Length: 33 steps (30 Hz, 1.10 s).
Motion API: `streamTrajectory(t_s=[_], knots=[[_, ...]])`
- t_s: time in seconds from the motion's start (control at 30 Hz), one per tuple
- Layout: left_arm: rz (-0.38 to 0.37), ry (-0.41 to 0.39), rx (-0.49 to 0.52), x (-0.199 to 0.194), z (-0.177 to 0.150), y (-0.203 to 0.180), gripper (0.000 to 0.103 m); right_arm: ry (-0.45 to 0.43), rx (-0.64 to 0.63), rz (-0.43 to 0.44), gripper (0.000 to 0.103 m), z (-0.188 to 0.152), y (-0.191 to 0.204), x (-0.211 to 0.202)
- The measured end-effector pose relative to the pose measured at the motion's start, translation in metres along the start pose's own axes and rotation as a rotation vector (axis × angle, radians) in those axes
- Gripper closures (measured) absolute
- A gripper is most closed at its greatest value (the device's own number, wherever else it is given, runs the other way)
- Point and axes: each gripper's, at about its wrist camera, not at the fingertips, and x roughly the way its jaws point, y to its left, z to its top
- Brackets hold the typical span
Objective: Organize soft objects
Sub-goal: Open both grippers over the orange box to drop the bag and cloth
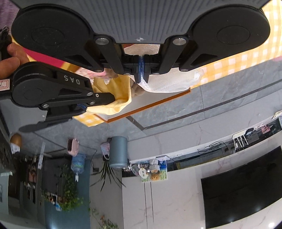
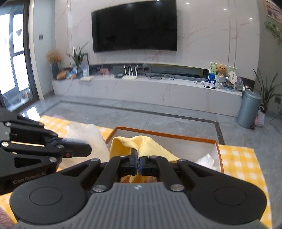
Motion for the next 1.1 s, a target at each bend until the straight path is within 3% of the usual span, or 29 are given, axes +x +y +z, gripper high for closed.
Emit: streamTrajectory(t_s=[0.37,0.53,0.63,0.67,0.7,0.77,0.83,1.0,1.1], knots=[[-0.033,0.111,-0.036,0.066,0.005,0.024,0.1,0.177,0.04,-0.01,0.103,0.013,-0.025,0.1],[-0.003,0.197,-0.062,0.084,-0.001,0.024,0.092,0.277,0.062,-0.003,0.101,0.0,-0.035,0.122],[0.005,0.201,-0.062,0.08,-0.005,0.02,0.081,0.299,0.035,-0.009,0.096,-0.01,-0.033,0.122],[0.016,0.201,-0.048,0.078,-0.005,0.019,0.072,0.299,0.027,-0.016,0.096,-0.011,-0.033,0.121],[0.029,0.198,-0.032,0.076,-0.004,0.017,0.061,0.297,0.022,-0.024,0.093,-0.012,-0.034,0.118],[0.054,0.183,-0.005,0.067,-0.003,0.014,0.05,0.291,0.026,-0.036,0.081,-0.011,-0.037,0.114],[0.049,0.16,0.01,0.054,0.0,0.01,0.047,0.275,0.032,-0.043,0.064,-0.01,-0.038,0.103],[0.016,0.124,0.05,0.024,0.007,-0.004,0.036,0.249,0.016,-0.045,0.054,0.001,-0.037,0.07],[-0.002,0.123,0.057,0.007,0.009,-0.012,0.035,0.233,0.006,-0.043,0.048,0.005,-0.033,0.046]])
